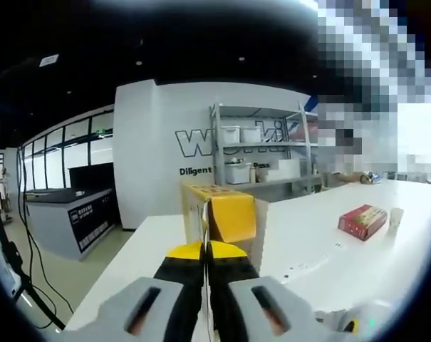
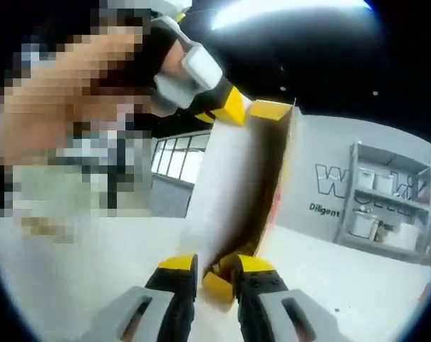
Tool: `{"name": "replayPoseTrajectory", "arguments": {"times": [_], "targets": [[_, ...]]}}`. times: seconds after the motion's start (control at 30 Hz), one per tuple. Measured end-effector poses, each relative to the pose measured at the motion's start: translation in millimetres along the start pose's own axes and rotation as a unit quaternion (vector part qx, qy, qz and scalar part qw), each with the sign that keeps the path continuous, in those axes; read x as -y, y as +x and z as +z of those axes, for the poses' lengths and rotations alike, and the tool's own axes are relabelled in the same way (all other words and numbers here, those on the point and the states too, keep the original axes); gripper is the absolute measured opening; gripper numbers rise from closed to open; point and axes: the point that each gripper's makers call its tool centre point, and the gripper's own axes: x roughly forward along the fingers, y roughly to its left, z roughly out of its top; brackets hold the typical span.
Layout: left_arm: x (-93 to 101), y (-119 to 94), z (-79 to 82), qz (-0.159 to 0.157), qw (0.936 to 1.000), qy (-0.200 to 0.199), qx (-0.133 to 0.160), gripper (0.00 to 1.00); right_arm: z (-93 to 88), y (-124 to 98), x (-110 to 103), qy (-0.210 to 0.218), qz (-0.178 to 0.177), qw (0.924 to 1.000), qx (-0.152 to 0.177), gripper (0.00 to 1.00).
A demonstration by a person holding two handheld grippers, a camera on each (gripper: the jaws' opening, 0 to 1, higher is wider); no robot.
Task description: Tear open the coffee pouch, take out the coffee, and pour the coffee from the pouch into the cup
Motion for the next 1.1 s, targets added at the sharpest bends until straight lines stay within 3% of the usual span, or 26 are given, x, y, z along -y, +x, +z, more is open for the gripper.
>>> {"name": "replayPoseTrajectory", "arguments": {"times": [0.17, 0.33, 0.53, 0.7, 0.87, 1.1], "targets": [[0.8, -1, -1.1, 0.001, 1.0, -0.003, 0.001, 0.04, -4.2, 10, 3, -0.007, -0.009, 0.9999, -0.012, 0.2], [3.0, 0, -0.9, 0.003, 1.0, 0.004, 0.001, 0.04, -11.0, 17, 4, -0.05, -0.023, 0.9976, -0.043, 0.2], [4.4, -1, -0.6, 0.002, 1.0, 0.003, 0.002, 0.04, -11.0, 23, 3, -0.071, -0.03, 0.9957, -0.051, 0.16], [3.1, -2, -2.6, 0.003, 1.0, 0.002, 0.002, 0.04, -19.0, 27, 9, -0.061, -0.044, 0.9945, -0.073, 0.16], [2.8, -1, -4.2, 0.0, 1.0, -0.003, -0.001, 0.04, -22.0, 28, 21, -0.039, -0.06, 0.9947, -0.075, 0.13], [4.7, -2, -5.0, -0.007, 0.9999, -0.012, -0.003, 0.04, -22.7, 34, 21, -0.025, -0.058, 0.9951, -0.076, 0.13]]}}
